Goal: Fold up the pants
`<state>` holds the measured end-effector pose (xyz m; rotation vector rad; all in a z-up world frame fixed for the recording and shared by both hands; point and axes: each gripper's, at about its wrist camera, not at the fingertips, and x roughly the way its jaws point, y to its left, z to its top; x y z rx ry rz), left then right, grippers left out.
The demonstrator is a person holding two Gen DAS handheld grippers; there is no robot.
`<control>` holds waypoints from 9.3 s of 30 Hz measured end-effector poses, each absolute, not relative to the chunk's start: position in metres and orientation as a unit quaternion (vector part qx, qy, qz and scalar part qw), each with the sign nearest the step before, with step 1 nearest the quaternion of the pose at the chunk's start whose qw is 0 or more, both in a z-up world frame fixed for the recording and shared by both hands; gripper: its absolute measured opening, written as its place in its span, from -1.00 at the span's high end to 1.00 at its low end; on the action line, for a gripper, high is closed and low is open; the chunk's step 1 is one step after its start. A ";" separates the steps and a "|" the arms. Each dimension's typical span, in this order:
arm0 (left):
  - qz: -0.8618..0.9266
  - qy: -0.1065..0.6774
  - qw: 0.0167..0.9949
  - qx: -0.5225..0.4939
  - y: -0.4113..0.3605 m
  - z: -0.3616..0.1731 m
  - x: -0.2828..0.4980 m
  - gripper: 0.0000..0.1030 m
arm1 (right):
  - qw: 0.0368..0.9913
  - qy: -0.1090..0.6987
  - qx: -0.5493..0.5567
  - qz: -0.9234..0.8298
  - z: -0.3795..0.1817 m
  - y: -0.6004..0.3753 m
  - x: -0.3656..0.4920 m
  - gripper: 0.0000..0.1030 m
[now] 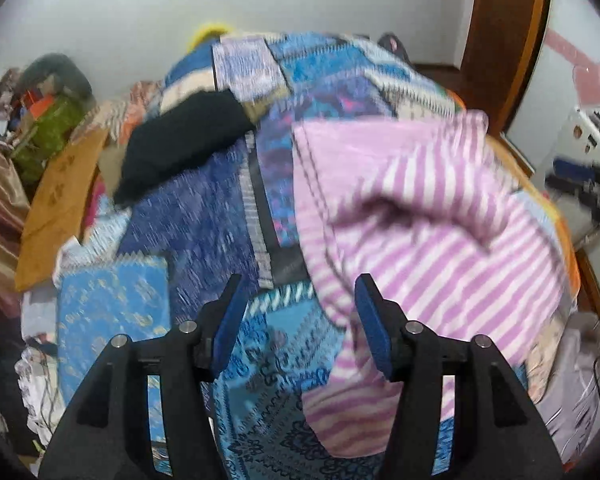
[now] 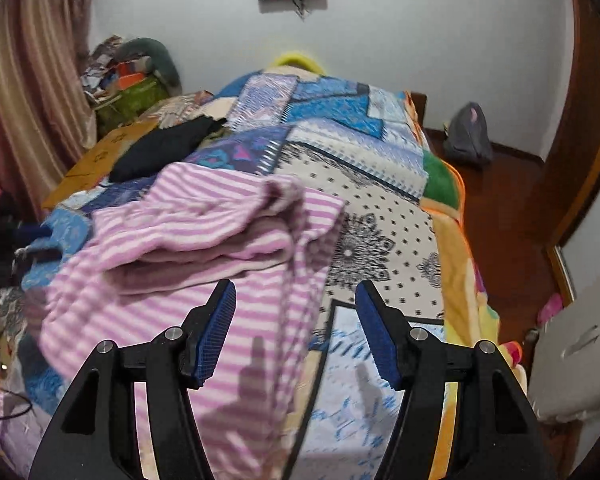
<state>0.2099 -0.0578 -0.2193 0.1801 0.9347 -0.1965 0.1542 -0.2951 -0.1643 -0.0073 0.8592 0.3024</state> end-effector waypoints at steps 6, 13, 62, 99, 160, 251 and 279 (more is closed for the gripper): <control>-0.143 0.414 0.892 0.109 -0.088 -0.193 0.207 -0.37 | 0.894 0.410 0.028 0.179 -0.167 -0.278 0.147 -0.14; -0.208 0.474 0.847 0.122 -0.140 -0.238 0.225 -0.31 | 0.874 0.435 0.044 0.211 -0.187 -0.262 0.155 0.23; -0.139 0.474 0.868 0.056 -0.080 -0.268 0.383 -0.27 | 0.857 0.463 -0.002 0.227 -0.215 -0.249 0.317 0.87; -0.119 0.475 0.868 0.081 -0.071 -0.273 0.389 0.18 | 0.867 0.485 -0.029 0.109 -0.227 -0.320 0.254 0.39; -0.087 0.502 0.860 0.041 0.011 -0.264 0.168 0.63 | 0.857 0.499 -0.015 0.131 -0.203 -0.308 0.084 0.72; -0.157 0.341 0.924 0.076 -0.042 -0.121 0.317 0.52 | 0.907 0.329 -0.005 0.262 -0.075 -0.199 0.266 0.68; -0.056 0.408 0.911 0.023 0.150 -0.225 0.585 0.52 | 0.893 0.350 -0.027 0.284 -0.154 -0.017 0.496 0.68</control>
